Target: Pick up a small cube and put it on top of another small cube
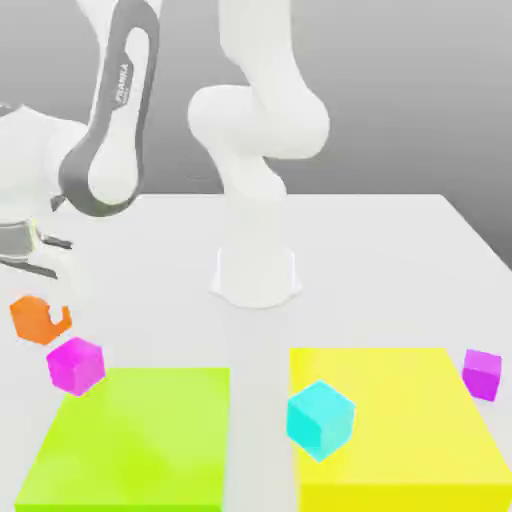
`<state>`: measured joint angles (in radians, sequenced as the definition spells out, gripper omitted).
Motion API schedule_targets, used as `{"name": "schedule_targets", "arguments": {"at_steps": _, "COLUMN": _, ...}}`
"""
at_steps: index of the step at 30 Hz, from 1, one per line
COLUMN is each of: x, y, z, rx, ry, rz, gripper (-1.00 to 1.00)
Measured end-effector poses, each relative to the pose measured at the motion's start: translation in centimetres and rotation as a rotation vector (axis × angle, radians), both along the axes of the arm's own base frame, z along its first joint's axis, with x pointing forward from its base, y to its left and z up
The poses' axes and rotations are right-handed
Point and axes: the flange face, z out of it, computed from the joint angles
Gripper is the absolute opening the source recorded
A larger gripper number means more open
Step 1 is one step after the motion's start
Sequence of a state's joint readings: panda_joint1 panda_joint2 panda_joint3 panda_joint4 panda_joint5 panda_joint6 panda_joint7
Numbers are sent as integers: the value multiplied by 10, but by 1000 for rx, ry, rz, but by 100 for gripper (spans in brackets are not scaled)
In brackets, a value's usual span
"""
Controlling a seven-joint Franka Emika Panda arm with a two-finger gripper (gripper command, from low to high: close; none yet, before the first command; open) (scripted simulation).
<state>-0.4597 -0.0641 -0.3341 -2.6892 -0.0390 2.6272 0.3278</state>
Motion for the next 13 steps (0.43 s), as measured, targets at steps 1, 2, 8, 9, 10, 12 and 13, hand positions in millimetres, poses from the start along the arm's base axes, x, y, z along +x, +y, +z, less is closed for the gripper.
{"name": "schedule_targets", "arguments": {"at_steps": 1, "x": 8, "y": 7, "z": 10, "rx": 0, "ry": 0, "rz": 40, "gripper": -100}}
{"name": "schedule_targets", "arguments": {"at_steps": 2, "x": 15, "y": 15, "z": 21, "rx": 0, "ry": 0, "rz": 80, "gripper": -100}}
{"name": "schedule_targets", "arguments": {"at_steps": 8, "x": 41, "y": 45, "z": 18, "rx": 1, "ry": -1, "rz": 222, "gripper": -100}}
{"name": "schedule_targets", "arguments": {"at_steps": 9, "x": 41, "y": 46, "z": 6, "rx": 1, "ry": -1, "rz": 225, "gripper": -100}}
{"name": "schedule_targets", "arguments": {"at_steps": 10, "x": 41, "y": 47, "z": -4, "rx": 0, "ry": 0, "rz": 227, "gripper": 100}}
{"name": "schedule_targets", "arguments": {"at_steps": 12, "x": 41, "y": 47, "z": -4, "rx": 0, "ry": 0, "rz": 227, "gripper": 100}}
{"name": "schedule_targets", "arguments": {"at_steps": 13, "x": 41, "y": 47, "z": -4, "rx": 0, "ry": 0, "rz": 227, "gripper": 100}}
